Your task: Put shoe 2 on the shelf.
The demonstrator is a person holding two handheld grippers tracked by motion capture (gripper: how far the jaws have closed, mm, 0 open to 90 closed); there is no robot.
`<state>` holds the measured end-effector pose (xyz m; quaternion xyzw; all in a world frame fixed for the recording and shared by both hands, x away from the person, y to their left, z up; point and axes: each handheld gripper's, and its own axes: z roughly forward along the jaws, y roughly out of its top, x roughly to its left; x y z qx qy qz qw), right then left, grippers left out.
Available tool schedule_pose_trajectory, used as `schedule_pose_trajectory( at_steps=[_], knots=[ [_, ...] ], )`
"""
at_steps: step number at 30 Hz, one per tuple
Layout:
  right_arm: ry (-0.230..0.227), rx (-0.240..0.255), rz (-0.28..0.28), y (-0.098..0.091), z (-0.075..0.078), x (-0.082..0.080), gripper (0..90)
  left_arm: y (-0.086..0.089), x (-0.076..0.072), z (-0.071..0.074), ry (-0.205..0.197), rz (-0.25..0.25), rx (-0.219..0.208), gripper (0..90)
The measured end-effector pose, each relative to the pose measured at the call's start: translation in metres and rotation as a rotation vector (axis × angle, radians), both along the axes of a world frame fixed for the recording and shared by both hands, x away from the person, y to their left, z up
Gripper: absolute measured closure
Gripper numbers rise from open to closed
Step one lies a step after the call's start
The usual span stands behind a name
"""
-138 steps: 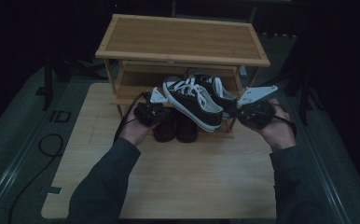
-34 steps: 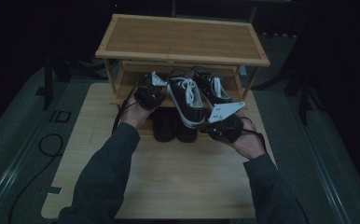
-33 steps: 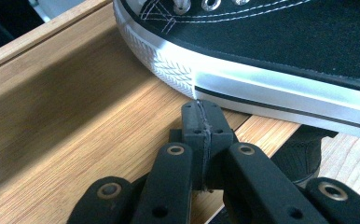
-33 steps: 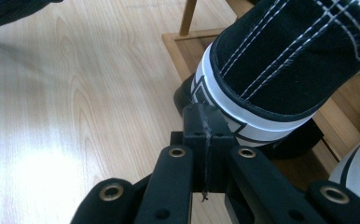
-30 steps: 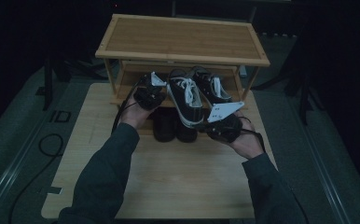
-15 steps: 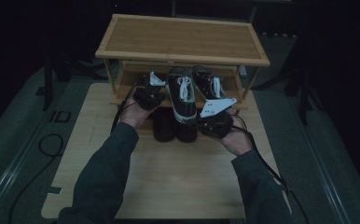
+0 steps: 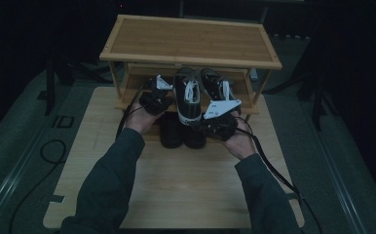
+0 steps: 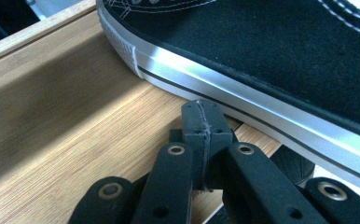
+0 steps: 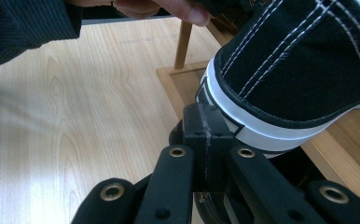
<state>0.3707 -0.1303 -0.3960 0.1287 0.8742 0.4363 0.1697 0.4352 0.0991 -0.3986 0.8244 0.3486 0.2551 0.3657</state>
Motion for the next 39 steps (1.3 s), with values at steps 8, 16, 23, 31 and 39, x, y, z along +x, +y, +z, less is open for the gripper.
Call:
schedule_pose_trajectory(
  at_steps=[8,16,23,31,39],
  knots=[
    [-0.003,-0.015,-0.007,0.003,0.000,-0.001,90.0,-0.002,-0.002,0.001,-0.025,-0.005,0.046,90.0],
    [-0.006,-0.077,-0.009,0.009,-0.008,-0.002,89.9,0.005,-0.003,0.000,-0.053,0.009,0.076,90.0],
    [0.008,-0.051,-0.013,0.007,-0.013,-0.001,87.3,0.010,-0.002,0.000,-0.026,-0.003,0.031,90.0],
    [0.006,-0.003,-0.013,0.001,-0.008,-0.001,90.0,0.011,-0.002,0.000,-0.019,0.000,0.019,90.0],
    [-0.022,-0.014,-0.021,0.003,-0.009,-0.003,90.0,0.012,0.000,0.000,-0.001,-0.004,0.004,90.0]
  ],
)
